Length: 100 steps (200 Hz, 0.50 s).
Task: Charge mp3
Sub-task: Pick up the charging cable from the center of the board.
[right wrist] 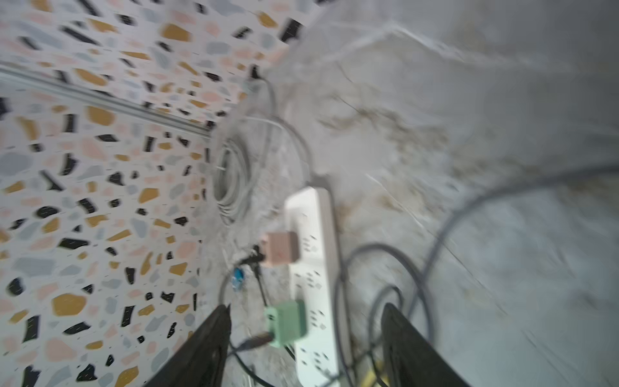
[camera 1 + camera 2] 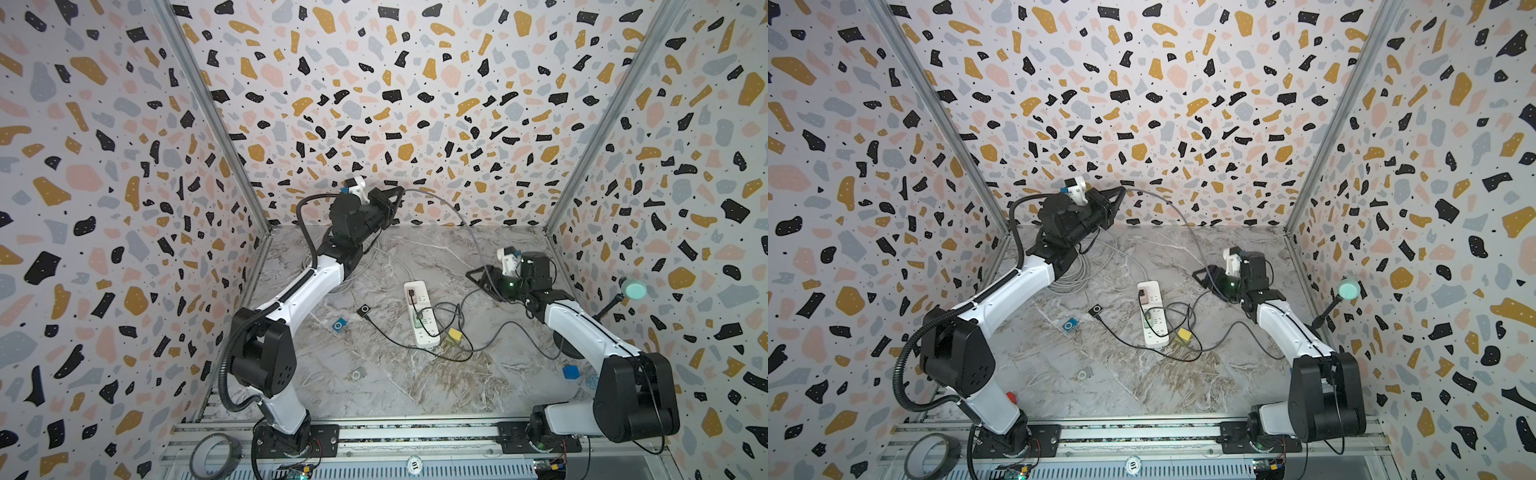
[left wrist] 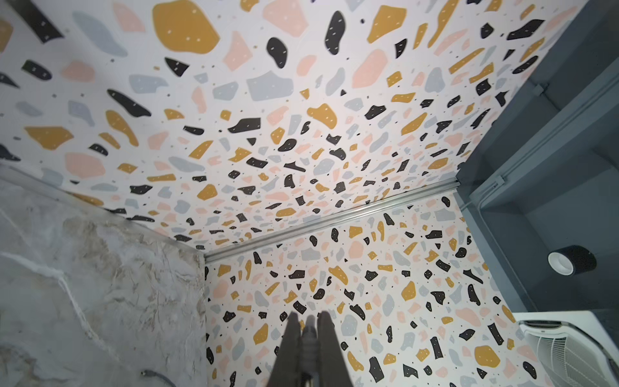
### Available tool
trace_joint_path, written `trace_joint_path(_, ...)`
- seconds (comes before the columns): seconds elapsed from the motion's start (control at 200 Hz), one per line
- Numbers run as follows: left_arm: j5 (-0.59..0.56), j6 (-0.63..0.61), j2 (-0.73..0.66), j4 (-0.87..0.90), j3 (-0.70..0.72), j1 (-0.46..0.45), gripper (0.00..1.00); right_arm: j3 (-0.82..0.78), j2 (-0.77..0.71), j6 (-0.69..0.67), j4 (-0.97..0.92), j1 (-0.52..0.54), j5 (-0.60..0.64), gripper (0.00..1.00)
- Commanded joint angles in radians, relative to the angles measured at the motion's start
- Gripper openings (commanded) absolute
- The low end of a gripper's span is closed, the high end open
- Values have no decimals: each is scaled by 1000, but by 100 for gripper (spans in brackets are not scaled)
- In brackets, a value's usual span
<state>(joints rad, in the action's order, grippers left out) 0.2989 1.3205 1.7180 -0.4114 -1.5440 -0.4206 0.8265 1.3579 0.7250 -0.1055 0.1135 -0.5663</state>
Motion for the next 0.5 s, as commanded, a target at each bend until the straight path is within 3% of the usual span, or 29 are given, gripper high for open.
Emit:
trace_joint_path(0.0, 46, -151, 23, 78, -73, -22, 0, 8, -83, 10, -167, -33, 153, 74)
trace_joint_path(0.15, 76, -281, 36, 218, -123, -22, 0, 91, -131, 19, -190, -94, 339, 75)
trace_joint_path(0.255, 42, -369, 22, 309, -100, -27, 0, 214, -122, 4, -143, -76, 377, 76)
trace_joint_path(0.38, 44, -365, 6, 263, -36, -29, 0, 303, -67, -32, -35, -56, 327, 79)
trace_joint_path(0.496, 102, -388, 10, 223, -37, -68, 0, 329, -6, 85, 89, -50, 293, 79)
